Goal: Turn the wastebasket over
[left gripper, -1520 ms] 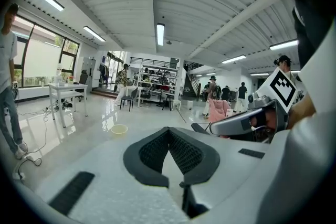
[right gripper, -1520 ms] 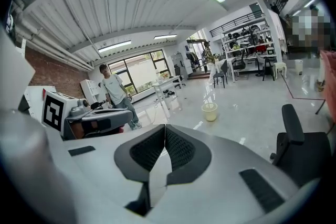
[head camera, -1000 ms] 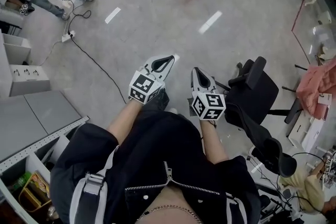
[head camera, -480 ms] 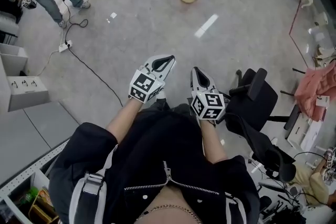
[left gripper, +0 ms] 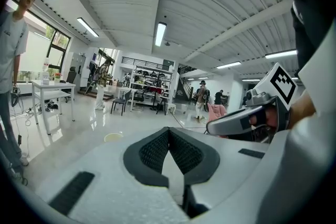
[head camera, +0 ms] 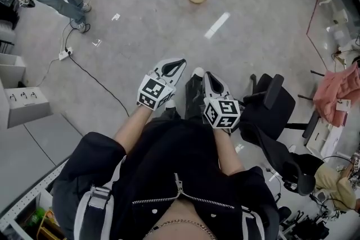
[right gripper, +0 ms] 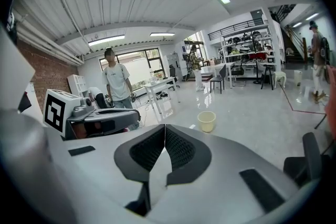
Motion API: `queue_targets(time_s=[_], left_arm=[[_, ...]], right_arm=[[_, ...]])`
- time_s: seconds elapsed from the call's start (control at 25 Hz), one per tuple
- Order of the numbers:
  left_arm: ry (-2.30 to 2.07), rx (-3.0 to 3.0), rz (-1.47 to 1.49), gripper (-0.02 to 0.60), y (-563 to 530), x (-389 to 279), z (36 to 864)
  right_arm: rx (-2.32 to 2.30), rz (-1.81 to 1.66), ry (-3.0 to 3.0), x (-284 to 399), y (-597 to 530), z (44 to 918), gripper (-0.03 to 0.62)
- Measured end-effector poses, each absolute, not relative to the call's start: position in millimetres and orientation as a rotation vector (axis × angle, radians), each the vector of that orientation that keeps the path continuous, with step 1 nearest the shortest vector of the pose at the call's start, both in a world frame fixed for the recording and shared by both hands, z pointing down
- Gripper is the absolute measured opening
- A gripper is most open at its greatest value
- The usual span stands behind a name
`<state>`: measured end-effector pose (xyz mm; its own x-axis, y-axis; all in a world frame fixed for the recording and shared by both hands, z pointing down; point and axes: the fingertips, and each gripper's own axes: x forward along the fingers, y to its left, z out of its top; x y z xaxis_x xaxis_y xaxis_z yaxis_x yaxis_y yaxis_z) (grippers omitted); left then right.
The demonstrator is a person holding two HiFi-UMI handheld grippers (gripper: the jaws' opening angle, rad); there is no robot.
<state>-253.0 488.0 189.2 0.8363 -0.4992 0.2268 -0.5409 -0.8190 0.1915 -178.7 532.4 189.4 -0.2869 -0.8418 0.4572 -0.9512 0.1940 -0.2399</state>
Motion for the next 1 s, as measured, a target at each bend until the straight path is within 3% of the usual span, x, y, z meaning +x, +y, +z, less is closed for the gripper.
queue_targets(time_s=[0.56,1.0], left_arm=[[-0.958,2.743,0.261,0.005,402,-228,180],[-1.025,2.724,0.300,0.005,319,-172,169]], right_arm=[[1.588,0.664,-2.350,-147,424,188,0.011],[1.515,0.721,-2.405,-97,341,187,0.011]])
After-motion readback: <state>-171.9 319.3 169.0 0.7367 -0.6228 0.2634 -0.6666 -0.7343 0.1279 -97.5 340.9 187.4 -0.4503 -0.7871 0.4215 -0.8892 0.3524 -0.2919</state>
